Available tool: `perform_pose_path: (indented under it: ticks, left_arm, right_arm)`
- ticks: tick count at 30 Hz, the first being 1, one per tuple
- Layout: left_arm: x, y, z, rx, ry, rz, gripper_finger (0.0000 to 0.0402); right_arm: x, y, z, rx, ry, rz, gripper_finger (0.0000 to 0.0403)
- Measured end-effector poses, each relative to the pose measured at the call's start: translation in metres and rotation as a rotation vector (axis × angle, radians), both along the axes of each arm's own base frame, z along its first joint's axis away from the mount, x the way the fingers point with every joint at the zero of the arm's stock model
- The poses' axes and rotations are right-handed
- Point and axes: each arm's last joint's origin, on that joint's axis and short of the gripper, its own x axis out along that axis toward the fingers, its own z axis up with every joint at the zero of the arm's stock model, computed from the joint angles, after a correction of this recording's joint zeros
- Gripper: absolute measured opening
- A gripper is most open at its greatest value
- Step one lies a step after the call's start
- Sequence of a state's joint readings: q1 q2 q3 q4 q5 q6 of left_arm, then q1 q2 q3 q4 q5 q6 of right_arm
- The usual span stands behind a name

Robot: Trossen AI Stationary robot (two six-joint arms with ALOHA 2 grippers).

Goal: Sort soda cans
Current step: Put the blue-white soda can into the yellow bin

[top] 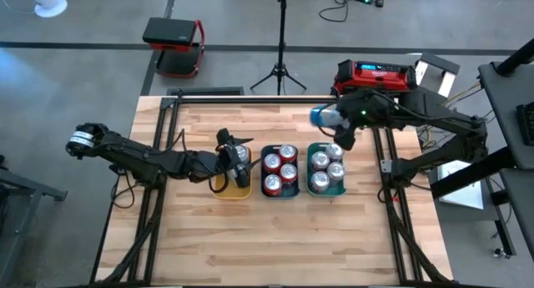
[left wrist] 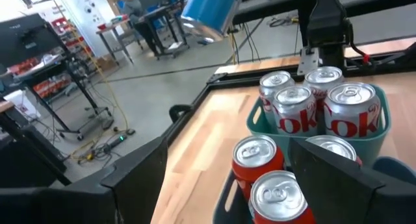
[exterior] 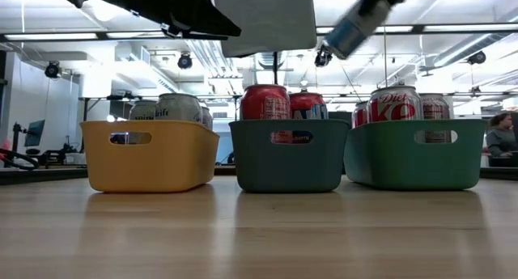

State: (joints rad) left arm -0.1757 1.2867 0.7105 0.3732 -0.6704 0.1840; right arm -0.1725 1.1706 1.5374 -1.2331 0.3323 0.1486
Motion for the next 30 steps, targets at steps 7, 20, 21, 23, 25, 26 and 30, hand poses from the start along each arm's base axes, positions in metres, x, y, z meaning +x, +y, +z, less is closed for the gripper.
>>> perform_pose_path:
  ticks: [7, 20, 21, 23, 25, 26, 30]
  left_arm:
    - [-0.002, 0.001, -0.001, -0.002, 0.027, 0.013, 0.0303]
    - [-0.029, 0.000, 0.019, -0.291, -0.065, -0.100, 0.0303]
    - [-0.030, 0.000, 0.021, -0.315, -0.071, -0.128, 0.0303]
    - [-0.031, -0.001, 0.022, -0.350, -0.084, -0.159, 0.0303]
    - [-0.030, -0.002, 0.023, -0.365, -0.096, -0.167, 0.0303]
    - [-0.030, -0.002, 0.023, -0.366, -0.098, -0.167, 0.0303]
    - [-0.024, -0.003, 0.021, -0.368, -0.112, -0.169, 0.0303]
  right_arm:
    - [0.038, 0.031, 0.000, 0.045, -0.118, 0.378, 0.0307]
    - [0.093, 0.145, -0.052, 0.029, 0.014, 0.838, 0.0307]
    - [0.097, 0.152, -0.060, 0.060, 0.042, 0.842, 0.0307]
    - [0.104, 0.164, -0.077, 0.136, 0.109, 0.840, 0.0307]
    - [0.110, 0.174, -0.096, 0.190, 0.204, 0.810, 0.0307]
    - [0.111, 0.177, -0.105, 0.205, 0.264, 0.788, 0.0307]
    - [0.117, 0.182, -0.133, 0.229, 0.469, 0.719, 0.0307]
